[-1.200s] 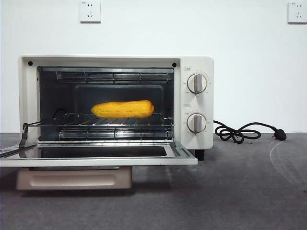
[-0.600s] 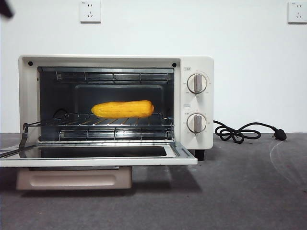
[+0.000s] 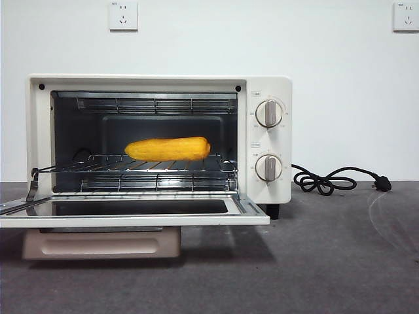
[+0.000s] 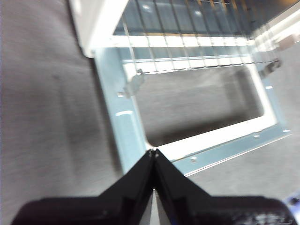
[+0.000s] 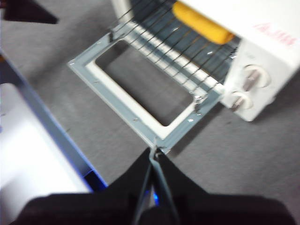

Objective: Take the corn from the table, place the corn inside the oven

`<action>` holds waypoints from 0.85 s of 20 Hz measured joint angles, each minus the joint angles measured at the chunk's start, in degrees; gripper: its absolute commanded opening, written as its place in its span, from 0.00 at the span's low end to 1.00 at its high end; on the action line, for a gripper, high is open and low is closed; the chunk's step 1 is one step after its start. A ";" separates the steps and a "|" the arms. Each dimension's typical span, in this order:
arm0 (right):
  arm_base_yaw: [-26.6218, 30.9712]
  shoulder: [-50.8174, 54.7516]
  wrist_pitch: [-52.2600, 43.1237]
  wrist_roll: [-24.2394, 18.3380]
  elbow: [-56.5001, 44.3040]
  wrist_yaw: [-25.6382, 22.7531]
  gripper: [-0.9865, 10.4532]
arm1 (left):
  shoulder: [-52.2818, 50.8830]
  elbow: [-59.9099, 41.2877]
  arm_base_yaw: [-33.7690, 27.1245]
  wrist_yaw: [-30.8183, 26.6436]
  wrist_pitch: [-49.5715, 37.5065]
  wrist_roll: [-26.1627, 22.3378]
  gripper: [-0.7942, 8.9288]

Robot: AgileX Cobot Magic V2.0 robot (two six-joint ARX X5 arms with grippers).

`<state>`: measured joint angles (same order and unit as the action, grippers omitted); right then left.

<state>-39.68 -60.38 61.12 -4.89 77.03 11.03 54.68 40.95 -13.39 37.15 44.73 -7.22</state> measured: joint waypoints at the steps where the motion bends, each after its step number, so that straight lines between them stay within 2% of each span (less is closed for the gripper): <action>1: 2.32 -0.50 0.04 -1.20 0.00 2.95 0.08 | 2.62 0.00 -0.59 1.81 -0.55 0.00 0.07; 4: 7.39 -1.55 0.04 -3.69 0.00 8.59 0.08 | 12.13 0.00 -2.32 3.98 -0.90 -0.02 0.07; 10: 10.45 -1.70 0.48 -6.40 0.00 10.03 0.08 | 26.73 -0.02 -3.50 6.95 -3.61 0.61 0.07; 14: 10.47 -1.70 0.50 -6.73 0.00 10.32 0.08 | 30.38 -0.02 -3.50 2.10 -5.42 3.41 0.07; 17: 10.47 -1.70 0.48 -6.75 0.00 10.43 0.08 | 31.32 -0.02 -3.50 0.85 -5.90 3.89 0.07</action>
<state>-29.21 -62.08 61.60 -11.64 77.03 21.45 86.00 40.93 -16.88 38.00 38.83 -3.33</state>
